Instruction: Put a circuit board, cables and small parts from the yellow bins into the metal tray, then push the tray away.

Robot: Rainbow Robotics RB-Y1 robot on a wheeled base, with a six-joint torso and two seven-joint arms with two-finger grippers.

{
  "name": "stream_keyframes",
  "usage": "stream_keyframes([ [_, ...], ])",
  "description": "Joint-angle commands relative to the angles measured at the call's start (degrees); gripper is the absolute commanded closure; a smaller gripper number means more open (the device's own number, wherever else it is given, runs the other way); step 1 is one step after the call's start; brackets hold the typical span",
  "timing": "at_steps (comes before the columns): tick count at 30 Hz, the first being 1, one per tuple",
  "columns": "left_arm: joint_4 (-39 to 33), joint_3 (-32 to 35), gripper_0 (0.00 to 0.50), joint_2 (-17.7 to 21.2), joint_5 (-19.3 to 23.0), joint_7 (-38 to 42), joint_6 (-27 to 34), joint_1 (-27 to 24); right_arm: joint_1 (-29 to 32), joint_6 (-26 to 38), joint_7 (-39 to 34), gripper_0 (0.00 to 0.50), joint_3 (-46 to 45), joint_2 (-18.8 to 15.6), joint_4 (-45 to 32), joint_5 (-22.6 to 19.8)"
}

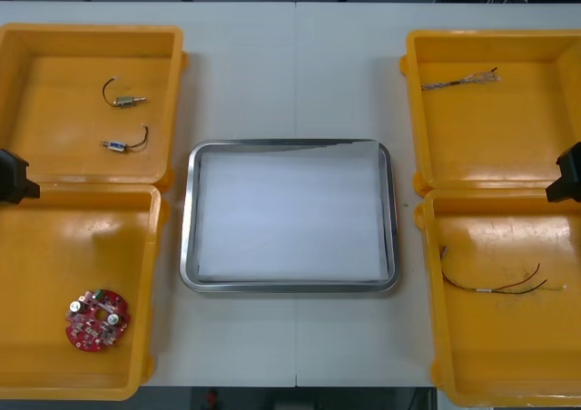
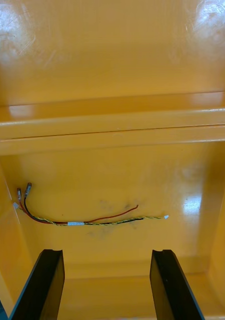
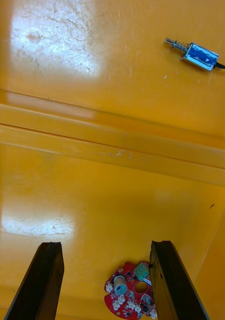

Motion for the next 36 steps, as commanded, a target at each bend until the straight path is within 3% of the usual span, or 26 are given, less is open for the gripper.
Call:
stream_keyframes([
  [1,-0.25,1.62,0.0,1.25,0.02,-3.91,-0.51,0.24,0.49,0.35,-1.75,0.0,-1.72,-1.34,-1.54,0.41],
  [36,-0.25,1.62,0.0,1.25,0.02,-3.91,-0.51,0.24,0.49,0.35,-1.75,0.0,-1.72,-1.34,-1.54,0.41],
])
